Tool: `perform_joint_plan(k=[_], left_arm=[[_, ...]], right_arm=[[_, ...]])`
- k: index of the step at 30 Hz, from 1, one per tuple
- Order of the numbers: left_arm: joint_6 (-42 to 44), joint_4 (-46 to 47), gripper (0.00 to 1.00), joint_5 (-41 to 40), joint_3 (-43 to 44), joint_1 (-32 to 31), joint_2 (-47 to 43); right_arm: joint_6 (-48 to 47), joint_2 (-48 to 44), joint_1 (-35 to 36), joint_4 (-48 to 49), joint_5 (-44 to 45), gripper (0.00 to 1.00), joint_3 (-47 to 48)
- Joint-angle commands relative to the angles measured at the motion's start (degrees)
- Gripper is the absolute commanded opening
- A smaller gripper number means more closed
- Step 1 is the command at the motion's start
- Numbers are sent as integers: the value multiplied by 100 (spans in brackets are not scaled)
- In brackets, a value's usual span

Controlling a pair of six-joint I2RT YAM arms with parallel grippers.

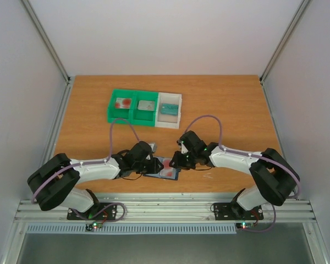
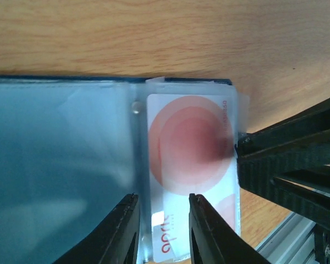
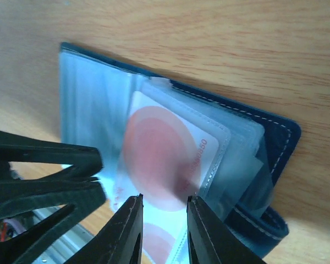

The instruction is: Take the credit cards out of the card holder

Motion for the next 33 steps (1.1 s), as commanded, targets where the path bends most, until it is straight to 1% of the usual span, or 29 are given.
perform_joint_plan(k=[1,6,9,14,16,18,21,22,27,33], left_arm=[[-183,248,28,-165,-129,1,13],[-304,345,28,-94,-157,6,70],[-433,625,28,-67,-287,12,66],[-652,1116,25,243,-420,36,197],[-720,1276,21,378,-431,48,261],[-787,1435,15,481,-463,61,294],[-845,1554,2,538,-537,83,269],[-859,1551,1,536,-551,102,256],[-896,1501,0,537,-660,226,152],[-1275,2250,0,795,-1110,488,102]], right_arm=[[-258,399,57,-290,141,23,156],[-290,602,60,-305,373,23,-85],[-330,697,58,-306,427,22,-109],[-352,662,55,-300,459,21,-119],[-354,663,55,-298,470,21,-131],[-346,663,51,-267,458,21,-153],[-341,633,58,-261,471,21,-185],[-337,614,54,-261,490,21,-195],[-346,673,52,-243,525,20,-174],[-334,762,52,-191,507,20,-176]])
